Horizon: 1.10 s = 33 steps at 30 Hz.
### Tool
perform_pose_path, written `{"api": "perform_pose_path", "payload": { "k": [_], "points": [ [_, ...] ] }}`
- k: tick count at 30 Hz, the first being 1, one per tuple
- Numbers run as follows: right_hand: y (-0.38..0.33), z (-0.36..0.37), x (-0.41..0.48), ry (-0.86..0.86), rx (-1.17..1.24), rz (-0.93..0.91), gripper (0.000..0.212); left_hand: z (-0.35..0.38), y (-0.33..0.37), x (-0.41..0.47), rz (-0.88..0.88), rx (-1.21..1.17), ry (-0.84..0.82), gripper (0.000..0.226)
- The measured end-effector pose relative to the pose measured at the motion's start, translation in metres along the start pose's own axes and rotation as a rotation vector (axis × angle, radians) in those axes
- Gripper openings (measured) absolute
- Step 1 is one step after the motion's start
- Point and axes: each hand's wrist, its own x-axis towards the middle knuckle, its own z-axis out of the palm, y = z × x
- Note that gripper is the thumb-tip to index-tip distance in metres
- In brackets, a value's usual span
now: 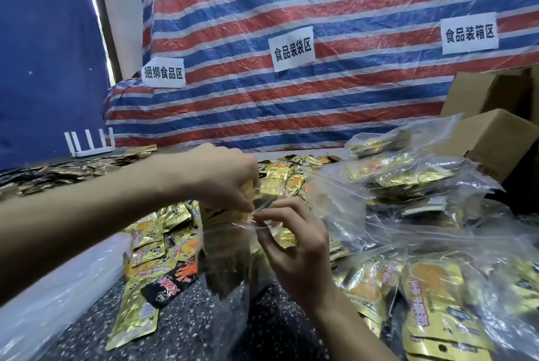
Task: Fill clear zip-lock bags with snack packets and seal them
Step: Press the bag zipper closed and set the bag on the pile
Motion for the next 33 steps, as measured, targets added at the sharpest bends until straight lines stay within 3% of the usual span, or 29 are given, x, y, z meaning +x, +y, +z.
{"api": "perform_pose_path", "payload": {
  "k": [4, 9, 11, 14, 17, 22, 28, 30, 33],
  "points": [
    [0.001, -0.003, 0.000, 0.031, -0.050, -0.002, 0.010, 0.025, 0.010, -0.002, 0.072, 0.098, 0.085, 0.045],
    [-0.001, -0.003, 0.001, 0.053, -0.092, -0.001, 0.010, 0.027, -0.007, -0.020, 0.013, -0.468, 0.017, 0.069],
    [-0.001, -0.004, 0.002, 0.051, -0.114, -0.003, 0.011, 0.027, -0.014, -0.034, 0.091, -0.528, -0.006, 0.073],
    [-0.001, -0.005, 0.002, 0.045, -0.134, -0.002, 0.011, 0.030, -0.022, -0.055, 0.171, -0.216, 0.033, 0.050],
    [-0.005, -0.006, 0.005, 0.001, -0.177, -0.016, 0.007, 0.027, -0.036, -0.066, 0.156, -0.035, 0.147, 0.053],
    [-0.023, -0.010, 0.036, -0.313, -0.322, 0.027, 0.009, 0.019, -0.066, -0.070, 0.119, -0.102, 0.263, 0.022],
    [-0.038, -0.034, 0.097, -0.935, -0.512, 0.096, 0.020, 0.020, -0.084, -0.080, 0.045, -0.275, 0.338, 0.005],
    [-0.042, -0.041, 0.111, -1.017, -0.582, 0.102, 0.023, 0.021, -0.085, -0.084, 0.050, -0.342, 0.381, 0.008],
    [-0.052, -0.047, 0.123, -1.050, -0.540, 0.157, 0.008, 0.022, -0.085, -0.087, 0.072, -0.460, 0.454, 0.013]
  ]
}}
